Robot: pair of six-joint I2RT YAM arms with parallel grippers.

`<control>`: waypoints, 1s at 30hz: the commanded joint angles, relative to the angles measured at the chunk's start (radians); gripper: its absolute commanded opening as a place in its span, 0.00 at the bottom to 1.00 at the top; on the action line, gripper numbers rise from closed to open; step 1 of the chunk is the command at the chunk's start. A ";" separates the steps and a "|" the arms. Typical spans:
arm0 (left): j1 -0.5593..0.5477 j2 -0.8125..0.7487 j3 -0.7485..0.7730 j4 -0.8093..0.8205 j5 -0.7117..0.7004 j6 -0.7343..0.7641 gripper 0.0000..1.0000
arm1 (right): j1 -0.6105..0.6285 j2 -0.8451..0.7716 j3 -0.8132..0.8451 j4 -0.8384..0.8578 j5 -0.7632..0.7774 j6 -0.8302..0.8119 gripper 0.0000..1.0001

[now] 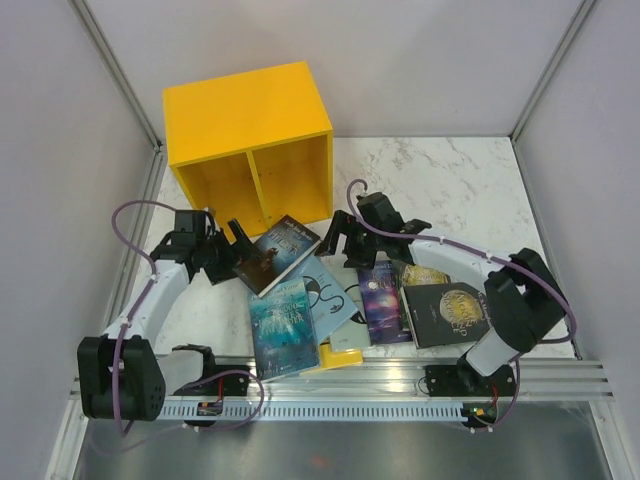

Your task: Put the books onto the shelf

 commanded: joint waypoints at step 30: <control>0.001 -0.100 -0.001 -0.058 0.068 0.062 0.99 | 0.056 0.473 0.257 0.433 0.179 0.231 0.11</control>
